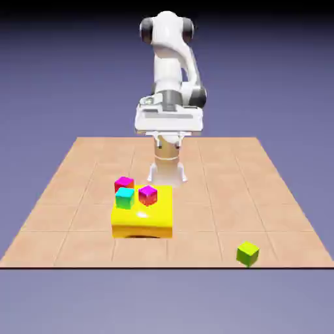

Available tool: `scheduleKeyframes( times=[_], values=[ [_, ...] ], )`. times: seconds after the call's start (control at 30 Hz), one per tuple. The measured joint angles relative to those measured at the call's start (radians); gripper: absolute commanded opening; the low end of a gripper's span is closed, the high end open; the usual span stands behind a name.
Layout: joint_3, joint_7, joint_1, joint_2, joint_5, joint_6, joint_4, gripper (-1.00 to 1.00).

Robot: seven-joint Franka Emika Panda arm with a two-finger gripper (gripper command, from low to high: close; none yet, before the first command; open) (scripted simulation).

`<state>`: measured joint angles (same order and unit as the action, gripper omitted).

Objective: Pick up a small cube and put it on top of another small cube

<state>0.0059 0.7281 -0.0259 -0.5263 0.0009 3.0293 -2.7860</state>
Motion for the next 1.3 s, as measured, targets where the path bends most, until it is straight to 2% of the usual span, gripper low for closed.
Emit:
scheduleKeyframes(
  times=[0.87, 1.07, 1.1, 1.17, 1.3],
  values=[
    [0.128, -0.278, -0.298, 0.942, 0.019, -0.166, 0.517, 0.00],
    [0.101, -0.270, -0.328, 1.123, 0.004, -0.059, 0.592, 0.00],
    [0.099, -0.269, -0.330, 1.134, 0.003, -0.052, 0.596, -1.00],
    [0.099, -0.269, -0.330, 1.134, 0.002, -0.052, 0.596, -1.00],
    [0.121, -0.276, -0.306, 0.990, 0.014, -0.138, 0.536, -1.00]
  ],
)
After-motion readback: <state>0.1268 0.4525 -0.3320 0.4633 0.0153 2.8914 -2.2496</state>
